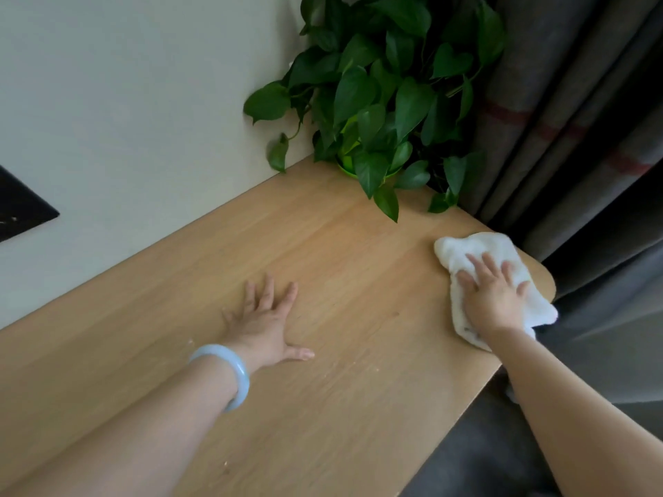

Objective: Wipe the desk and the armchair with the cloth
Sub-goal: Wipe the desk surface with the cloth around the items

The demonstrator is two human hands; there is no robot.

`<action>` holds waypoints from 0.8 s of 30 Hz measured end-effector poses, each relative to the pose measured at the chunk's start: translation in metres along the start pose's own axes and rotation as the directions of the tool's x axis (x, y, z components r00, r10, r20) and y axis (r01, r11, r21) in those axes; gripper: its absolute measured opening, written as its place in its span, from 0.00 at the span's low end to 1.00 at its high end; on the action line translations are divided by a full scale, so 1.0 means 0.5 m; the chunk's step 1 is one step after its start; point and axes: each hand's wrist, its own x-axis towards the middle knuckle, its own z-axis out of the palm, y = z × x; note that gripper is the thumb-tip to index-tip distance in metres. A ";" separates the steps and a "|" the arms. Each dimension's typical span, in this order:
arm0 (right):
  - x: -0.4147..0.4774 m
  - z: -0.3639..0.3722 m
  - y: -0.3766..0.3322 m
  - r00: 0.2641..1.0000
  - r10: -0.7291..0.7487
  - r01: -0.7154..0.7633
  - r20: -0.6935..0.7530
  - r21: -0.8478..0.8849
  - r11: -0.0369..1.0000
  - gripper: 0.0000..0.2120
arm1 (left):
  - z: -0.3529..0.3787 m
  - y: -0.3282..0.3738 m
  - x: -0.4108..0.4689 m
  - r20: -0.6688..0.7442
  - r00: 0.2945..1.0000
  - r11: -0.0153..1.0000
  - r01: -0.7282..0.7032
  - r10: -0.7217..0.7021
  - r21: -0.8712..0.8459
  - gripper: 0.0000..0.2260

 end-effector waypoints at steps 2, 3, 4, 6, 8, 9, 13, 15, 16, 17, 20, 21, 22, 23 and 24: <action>-0.043 0.036 -0.050 0.999 -0.033 0.033 0.003 0.035 0.999 0.23 | -0.004 0.003 -0.003 0.000 1.000 1.000 -0.001 0.001 -0.003 0.56; -0.089 0.064 -0.080 0.994 -0.109 0.109 0.011 0.042 0.993 0.22 | -0.006 0.006 -0.004 -0.006 1.000 1.000 -0.002 0.002 -0.003 0.56; -0.148 0.092 -0.115 0.980 -0.199 0.198 0.029 0.043 0.979 0.21 | -0.007 0.008 -0.007 -0.012 1.000 1.000 -0.003 0.003 -0.006 0.56; -0.271 0.143 -0.172 0.931 -0.359 0.358 0.071 0.024 0.933 0.20 | -0.011 0.010 -0.012 -0.022 1.000 1.000 -0.010 0.010 -0.019 0.53; -0.340 0.166 -0.192 0.875 -0.467 0.471 0.128 0.003 0.882 0.22 | -0.014 0.010 -0.015 -0.023 1.000 1.000 -0.014 0.014 -0.020 0.50; -0.336 0.159 -0.184 0.832 -0.524 0.532 0.180 0.006 0.847 0.23 | -0.016 0.010 -0.016 -0.022 1.000 1.000 -0.013 0.013 -0.019 0.50; -0.181 0.091 -0.078 0.863 -0.482 0.492 0.148 -0.035 0.870 0.21 | -0.012 0.008 -0.013 -0.030 1.000 1.000 0.001 -0.001 -0.006 0.54; -0.096 0.054 -0.043 0.955 -0.289 0.293 0.069 -0.066 0.954 0.20 | -0.009 0.007 -0.009 -0.032 0.999 1.000 0.009 -0.009 -0.005 0.55; -0.076 0.045 -0.044 0.978 -0.204 0.206 0.032 -0.049 0.977 0.21 | -0.009 0.006 -0.008 -0.032 0.999 1.000 0.010 -0.011 -0.006 0.56; -0.076 0.045 -0.055 0.990 -0.140 0.140 0.013 -0.019 0.990 0.21 | -0.008 0.005 -0.007 -0.028 1.000 1.000 0.010 -0.010 -0.008 0.56; -0.183 0.086 -0.118 0.978 -0.207 0.207 0.008 -0.001 0.978 0.20 | -0.005 0.006 -0.007 -0.033 0.999 1.000 0.003 -0.004 -0.024 0.55; -0.248 0.108 -0.139 0.955 -0.295 0.296 0.026 -0.019 0.955 0.20 | -0.007 0.007 -0.008 -0.036 0.999 1.000 0.000 -0.001 -0.023 0.55; -0.317 0.130 -0.150 0.926 -0.373 0.375 0.057 -0.019 0.927 0.20 | -0.010 0.008 -0.011 -0.035 0.999 1.000 -0.004 0.004 -0.021 0.54; -0.376 0.145 -0.152 0.892 -0.443 0.445 0.093 -0.001 0.895 0.21 | -0.013 0.007 -0.014 -0.033 0.999 1.000 -0.012 0.012 -0.017 0.53; -0.410 0.150 -0.143 0.846 -0.516 0.518 0.133 0.024 0.855 0.22 | -0.014 0.005 -0.017 -0.034 0.999 1.000 -0.025 0.024 -0.010 0.53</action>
